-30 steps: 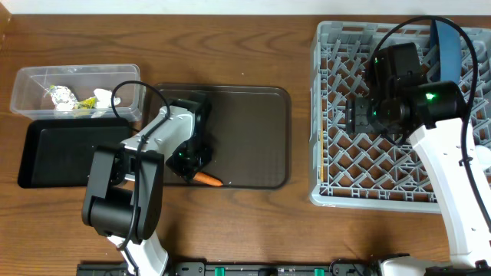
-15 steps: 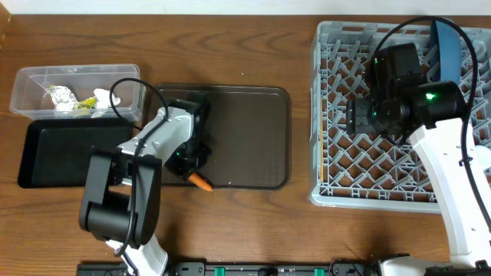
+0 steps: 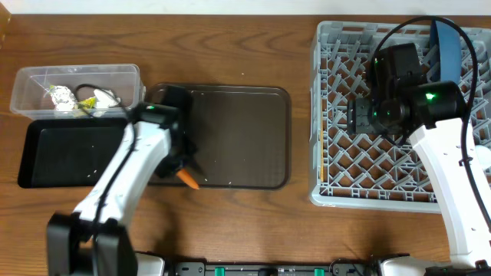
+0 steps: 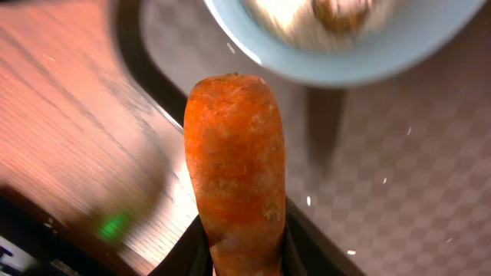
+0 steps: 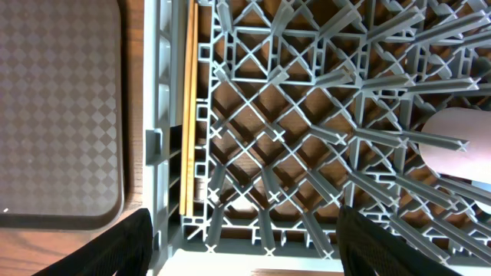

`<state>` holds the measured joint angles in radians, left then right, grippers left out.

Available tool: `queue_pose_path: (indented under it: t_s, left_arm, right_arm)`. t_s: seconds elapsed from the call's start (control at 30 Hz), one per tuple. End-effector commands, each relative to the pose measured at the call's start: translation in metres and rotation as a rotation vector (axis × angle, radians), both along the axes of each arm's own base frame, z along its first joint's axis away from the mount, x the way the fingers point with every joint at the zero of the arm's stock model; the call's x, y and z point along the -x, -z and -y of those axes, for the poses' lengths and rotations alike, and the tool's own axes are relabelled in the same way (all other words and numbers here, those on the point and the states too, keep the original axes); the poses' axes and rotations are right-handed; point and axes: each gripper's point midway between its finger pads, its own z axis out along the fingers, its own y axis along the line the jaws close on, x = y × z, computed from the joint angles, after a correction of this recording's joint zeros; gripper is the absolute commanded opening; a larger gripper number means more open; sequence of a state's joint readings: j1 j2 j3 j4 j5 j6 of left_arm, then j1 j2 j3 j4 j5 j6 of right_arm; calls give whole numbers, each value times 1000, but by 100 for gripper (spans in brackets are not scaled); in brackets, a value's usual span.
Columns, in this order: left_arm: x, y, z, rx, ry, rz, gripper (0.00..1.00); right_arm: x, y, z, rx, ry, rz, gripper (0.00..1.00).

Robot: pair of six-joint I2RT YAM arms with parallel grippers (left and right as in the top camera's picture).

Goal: Sort waste into correct bins and load items into the dishwasher rack

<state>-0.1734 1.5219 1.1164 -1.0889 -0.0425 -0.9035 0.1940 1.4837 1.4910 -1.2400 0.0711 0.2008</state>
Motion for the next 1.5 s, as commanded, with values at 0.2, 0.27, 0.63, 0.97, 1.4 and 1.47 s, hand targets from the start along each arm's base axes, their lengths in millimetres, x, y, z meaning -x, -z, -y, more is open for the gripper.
queue_pose_path:
  t_s: [0.2, 0.27, 0.63, 0.97, 1.4, 1.47]
  left_arm:
    - [-15, -31, -113, -204, -295, 190, 26]
    - [-18, -30, -135, -216, -372, 216, 26]
    - [-13, 9, -218, -244, -633, 187, 36]
    - [-16, 30, -208, -109, -641, 144, 45]
    - [-76, -42, -123, -40, -88, 386, 71]
    - [-86, -43, -97, -42, 61, 392, 73]
  right_arm:
    - [2, 0, 5, 18, 3, -4, 72]
    - [2, 0, 5, 18, 3, -4, 72]
    - [3, 0, 5, 18, 3, -7, 72]
    - [4, 1, 5, 19, 3, -12, 72]
    - [5, 1, 5, 20, 3, -17, 72]
    - [5, 1, 5, 20, 3, -17, 72]
